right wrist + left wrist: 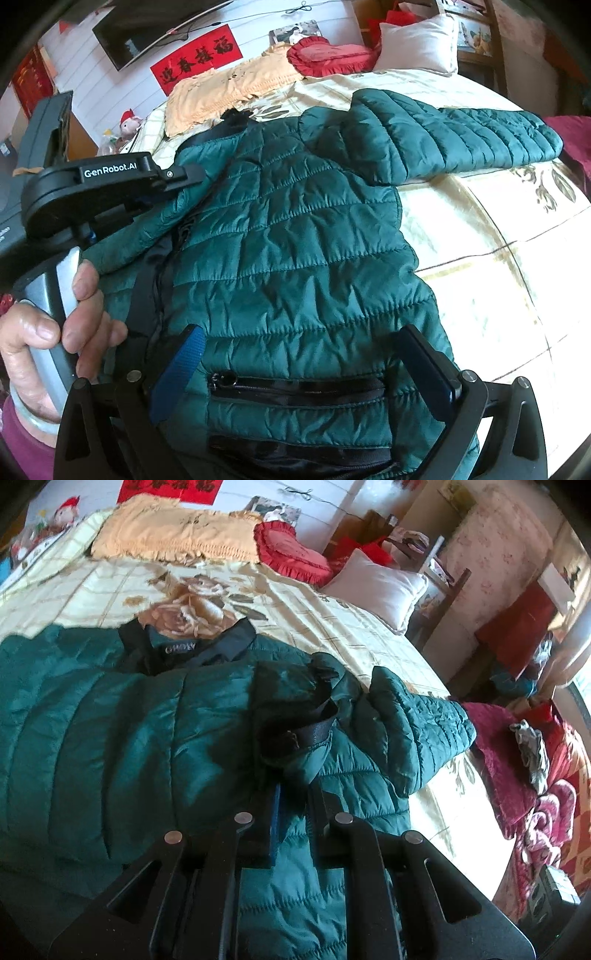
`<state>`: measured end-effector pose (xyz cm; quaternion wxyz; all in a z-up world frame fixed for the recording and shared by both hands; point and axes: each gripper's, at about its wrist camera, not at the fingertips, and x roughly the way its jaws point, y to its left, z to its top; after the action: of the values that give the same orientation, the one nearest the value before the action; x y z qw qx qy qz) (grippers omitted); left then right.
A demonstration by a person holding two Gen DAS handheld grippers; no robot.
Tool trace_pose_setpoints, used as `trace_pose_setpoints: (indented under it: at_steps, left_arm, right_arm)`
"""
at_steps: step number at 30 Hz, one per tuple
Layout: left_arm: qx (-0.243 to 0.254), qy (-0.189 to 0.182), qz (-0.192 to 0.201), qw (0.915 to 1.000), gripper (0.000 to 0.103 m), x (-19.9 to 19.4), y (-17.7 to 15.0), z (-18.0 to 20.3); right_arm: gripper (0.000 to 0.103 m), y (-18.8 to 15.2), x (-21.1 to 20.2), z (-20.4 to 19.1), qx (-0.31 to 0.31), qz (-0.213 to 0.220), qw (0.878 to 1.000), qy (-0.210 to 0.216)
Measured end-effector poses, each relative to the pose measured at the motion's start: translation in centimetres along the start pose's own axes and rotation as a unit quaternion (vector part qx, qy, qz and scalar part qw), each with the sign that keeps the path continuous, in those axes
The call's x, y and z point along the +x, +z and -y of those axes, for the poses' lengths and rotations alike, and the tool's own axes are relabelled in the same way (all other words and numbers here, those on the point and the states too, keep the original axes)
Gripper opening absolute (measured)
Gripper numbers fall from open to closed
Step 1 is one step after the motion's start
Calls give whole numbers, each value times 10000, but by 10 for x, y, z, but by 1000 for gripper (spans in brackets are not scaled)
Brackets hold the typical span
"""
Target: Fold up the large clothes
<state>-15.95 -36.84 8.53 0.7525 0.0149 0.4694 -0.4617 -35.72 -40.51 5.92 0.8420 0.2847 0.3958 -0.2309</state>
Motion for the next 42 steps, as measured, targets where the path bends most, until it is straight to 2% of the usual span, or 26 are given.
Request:
trace_pose_setpoints:
  at_steps: [3, 5, 7, 9, 14, 16, 17, 19, 22, 26, 29, 30, 31, 32, 33, 35, 38, 42]
  left_arm:
    - [-113, -105, -93, 9998, 11, 4, -2, -7]
    - [-160, -248, -189, 9994, 23, 5, -3, -10]
    - [-259, -442, -243, 9984, 58, 3, -4, -14]
    - [-362, -540, -113, 9978, 69, -5, -5, -19]
    - [-636, -793, -144, 9947, 69, -36, -4, -39]
    - [-574, -641, 7, 9963, 69, -61, -4, -52]
    - [-523, -512, 87, 9973, 69, -72, -4, -59]
    - [-452, 2, 252, 9987, 69, -97, -7, -79]
    - [-567, 639, 470, 9952, 69, -127, -12, -113]
    - [-923, 1158, 645, 9869, 69, -157, -26, -163]
    - [-1164, 1367, 669, 9815, 69, -168, -35, -190]
    - [-1244, 1428, 669, 9796, 69, -171, -38, -198]
    - [-1330, 1479, 677, 9777, 69, -175, -41, -208]
    - [-1395, 1504, 686, 9763, 69, -177, -43, -212]
    - [-1488, 1524, 704, 9745, 69, -181, -44, -219]
    - [-1564, 1548, 728, 9728, 69, -181, -43, -223]
    - [-1623, 1619, 779, 9702, 69, -182, -40, -227]
    - [-1648, 1673, 797, 9688, 69, -175, -33, -225]
  right_arm:
    - [103, 0, 1, 2, 39, -27, 10000, 25]
    - [103, 0, 1, 2, 54, -15, 10000, 32]
    - [103, 1, 1, 1, 53, -21, 10000, 48]
    - [103, 1, 0, 1, 57, -17, 10000, 66]
    - [103, 8, -2, -3, 54, 9, 9998, 194]
    - [103, 18, -2, -7, 71, 10, 9992, 392]
    - [103, 25, -1, -10, 88, 32, 9988, 482]
    - [103, 39, 4, -16, 157, 30, 9972, 724]
    - [103, 62, 27, -25, 295, -122, 9951, 938]
    - [103, 85, 69, -37, 582, -408, 9922, 1028]
    - [102, 94, 92, -42, 830, -502, 9897, 1050]
    - [98, 96, 97, -44, 895, -394, 9892, 1094]
    - [82, 99, 99, -47, 885, -276, 9896, 1096]
    - [59, 101, 102, -51, 817, -198, 9910, 1038]
    - [52, 103, 105, -56, 692, -166, 9931, 931]
    - [27, 107, 106, -65, 443, -1, 9951, 886]
    - [19, 113, 89, -74, 58, 307, 9959, 850]
    - [17, 126, 52, -72, -353, 1004, 9931, 486]
